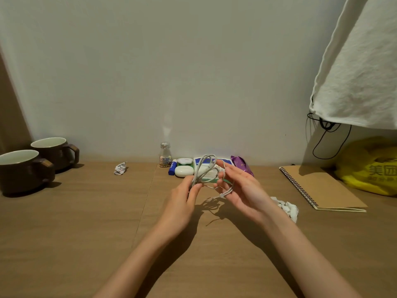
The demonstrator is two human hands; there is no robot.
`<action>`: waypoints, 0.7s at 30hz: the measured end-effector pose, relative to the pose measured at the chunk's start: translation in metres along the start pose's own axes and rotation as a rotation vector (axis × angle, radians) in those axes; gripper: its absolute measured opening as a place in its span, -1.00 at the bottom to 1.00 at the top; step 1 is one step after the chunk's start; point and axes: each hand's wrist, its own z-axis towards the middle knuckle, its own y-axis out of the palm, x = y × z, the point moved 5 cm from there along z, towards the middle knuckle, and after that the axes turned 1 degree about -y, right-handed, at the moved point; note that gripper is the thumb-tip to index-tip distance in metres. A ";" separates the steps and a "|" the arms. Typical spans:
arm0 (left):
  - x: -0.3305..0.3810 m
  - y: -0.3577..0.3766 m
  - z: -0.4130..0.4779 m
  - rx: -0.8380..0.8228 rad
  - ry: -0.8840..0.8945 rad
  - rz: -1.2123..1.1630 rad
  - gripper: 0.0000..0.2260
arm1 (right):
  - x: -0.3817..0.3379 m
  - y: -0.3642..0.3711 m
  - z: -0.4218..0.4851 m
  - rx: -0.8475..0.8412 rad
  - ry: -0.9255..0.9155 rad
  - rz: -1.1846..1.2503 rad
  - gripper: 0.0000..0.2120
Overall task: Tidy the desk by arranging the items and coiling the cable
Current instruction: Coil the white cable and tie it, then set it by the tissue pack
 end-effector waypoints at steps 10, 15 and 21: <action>0.006 0.008 -0.005 -0.102 0.053 -0.021 -0.67 | -0.009 -0.009 0.001 0.043 -0.074 -0.280 -0.73; 0.016 0.005 -0.008 -0.081 0.180 0.344 -0.72 | -0.015 -0.013 0.002 0.035 -0.084 -0.382 -0.73; 0.017 0.004 -0.009 -0.008 0.282 0.655 -0.70 | -0.019 -0.014 -0.003 0.039 -0.132 -0.696 -0.76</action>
